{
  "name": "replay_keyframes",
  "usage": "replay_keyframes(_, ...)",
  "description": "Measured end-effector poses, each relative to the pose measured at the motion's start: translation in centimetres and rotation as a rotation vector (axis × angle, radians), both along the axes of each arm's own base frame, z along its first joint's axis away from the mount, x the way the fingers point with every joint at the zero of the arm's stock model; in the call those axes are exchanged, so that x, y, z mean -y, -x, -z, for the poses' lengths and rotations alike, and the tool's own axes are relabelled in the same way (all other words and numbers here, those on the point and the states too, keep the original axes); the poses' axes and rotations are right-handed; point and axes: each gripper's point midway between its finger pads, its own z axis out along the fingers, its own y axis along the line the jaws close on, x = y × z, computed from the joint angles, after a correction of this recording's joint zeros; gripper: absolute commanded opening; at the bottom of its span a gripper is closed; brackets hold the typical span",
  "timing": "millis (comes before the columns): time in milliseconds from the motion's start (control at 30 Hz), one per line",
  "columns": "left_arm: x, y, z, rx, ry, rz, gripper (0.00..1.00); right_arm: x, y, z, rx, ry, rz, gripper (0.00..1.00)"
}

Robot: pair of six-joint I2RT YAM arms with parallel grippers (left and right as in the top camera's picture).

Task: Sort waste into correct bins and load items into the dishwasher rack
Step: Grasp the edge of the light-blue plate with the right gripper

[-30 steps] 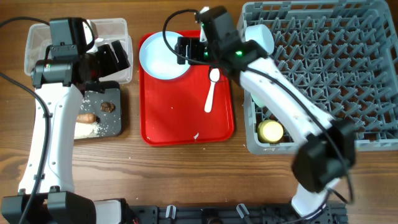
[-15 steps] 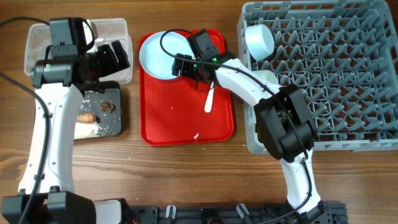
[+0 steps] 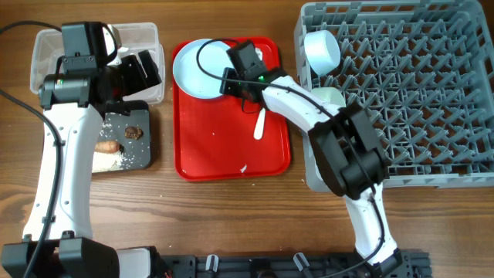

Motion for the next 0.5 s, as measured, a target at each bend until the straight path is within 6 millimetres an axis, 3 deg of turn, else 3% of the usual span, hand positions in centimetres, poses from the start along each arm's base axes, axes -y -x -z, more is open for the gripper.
replay_keyframes(233,0.0,0.0,0.0,0.0,0.0,0.0,1.0,0.2,-0.1,0.6,-0.003,0.006,0.02,0.18)
replay_keyframes(500,0.0,0.0,0.0,0.0,0.0,0.0,1.0,0.6,0.7,1.2,-0.055,0.017,0.035,0.04)
